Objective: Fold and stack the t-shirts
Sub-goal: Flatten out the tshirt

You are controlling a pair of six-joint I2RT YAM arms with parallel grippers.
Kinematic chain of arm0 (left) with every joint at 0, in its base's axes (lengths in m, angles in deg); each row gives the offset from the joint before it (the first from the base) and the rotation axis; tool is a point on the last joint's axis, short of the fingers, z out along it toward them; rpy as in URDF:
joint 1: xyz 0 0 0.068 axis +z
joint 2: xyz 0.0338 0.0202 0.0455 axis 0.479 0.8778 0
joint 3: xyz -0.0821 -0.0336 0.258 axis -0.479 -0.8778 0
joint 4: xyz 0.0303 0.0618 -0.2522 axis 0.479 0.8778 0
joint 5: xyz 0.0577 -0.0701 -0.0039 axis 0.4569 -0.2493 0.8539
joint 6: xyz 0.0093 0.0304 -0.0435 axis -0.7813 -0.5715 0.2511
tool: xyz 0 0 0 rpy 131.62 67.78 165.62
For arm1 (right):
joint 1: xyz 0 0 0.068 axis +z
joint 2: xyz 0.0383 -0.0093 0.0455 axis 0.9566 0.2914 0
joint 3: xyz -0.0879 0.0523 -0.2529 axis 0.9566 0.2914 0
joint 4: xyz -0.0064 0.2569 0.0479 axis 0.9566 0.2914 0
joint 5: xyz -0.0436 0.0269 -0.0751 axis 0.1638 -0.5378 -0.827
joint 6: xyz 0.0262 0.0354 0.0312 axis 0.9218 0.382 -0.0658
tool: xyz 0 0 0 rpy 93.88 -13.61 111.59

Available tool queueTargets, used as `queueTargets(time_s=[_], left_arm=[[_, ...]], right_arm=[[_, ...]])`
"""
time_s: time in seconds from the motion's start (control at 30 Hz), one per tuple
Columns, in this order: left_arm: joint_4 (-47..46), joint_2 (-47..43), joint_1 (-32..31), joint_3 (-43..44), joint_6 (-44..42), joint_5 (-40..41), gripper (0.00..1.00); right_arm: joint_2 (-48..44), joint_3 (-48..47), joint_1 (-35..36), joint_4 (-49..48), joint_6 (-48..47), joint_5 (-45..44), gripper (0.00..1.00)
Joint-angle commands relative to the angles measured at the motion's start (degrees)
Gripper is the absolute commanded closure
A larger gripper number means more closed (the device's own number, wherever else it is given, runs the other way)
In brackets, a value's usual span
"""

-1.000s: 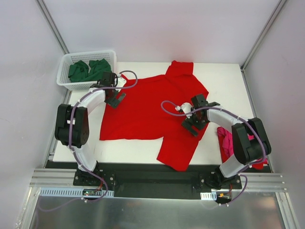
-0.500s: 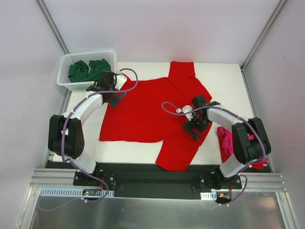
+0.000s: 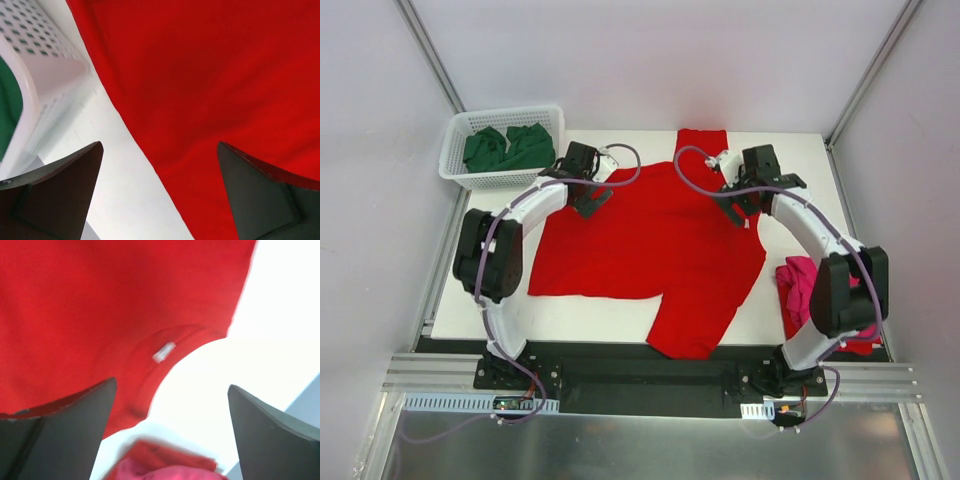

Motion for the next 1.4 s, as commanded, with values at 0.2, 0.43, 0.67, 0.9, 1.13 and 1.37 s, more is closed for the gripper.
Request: queueTargets(time_s=[0.2,0.43,0.67,0.9,1.13,1.37], left_arm=[[-0.29,11.40,0.65,12.05,-2.00,3.34,0.02],[-0.37,18.07,2.50,17.67,-3.93,4.22,0.02],[-0.46,23.26,3.47,22.77,-5.69,6.94,0.03],[-0.38,26.34,5.31,24.97,-5.51,8.26,0.03],[-0.46,25.64,5.75,24.27,-5.78,9.58,0.04],[-0.46,20.38,5.67,21.56,-2.01,8.71,0.04]], right_arm=[[19.58,-12.32,-4.89,2.59,-0.33,1.35,0.04],[20.99,-12.32,-4.81,5.32,0.02,3.63,0.04],[19.68,-13.03,-4.72,8.40,0.28,6.53,0.04],[18.80,-12.50,-4.72,8.58,0.11,6.71,0.04],[18.80,-11.45,-4.46,4.01,-0.42,2.51,0.04],[15.29,-9.43,-4.28,-1.35,0.99,-1.11,0.04]])
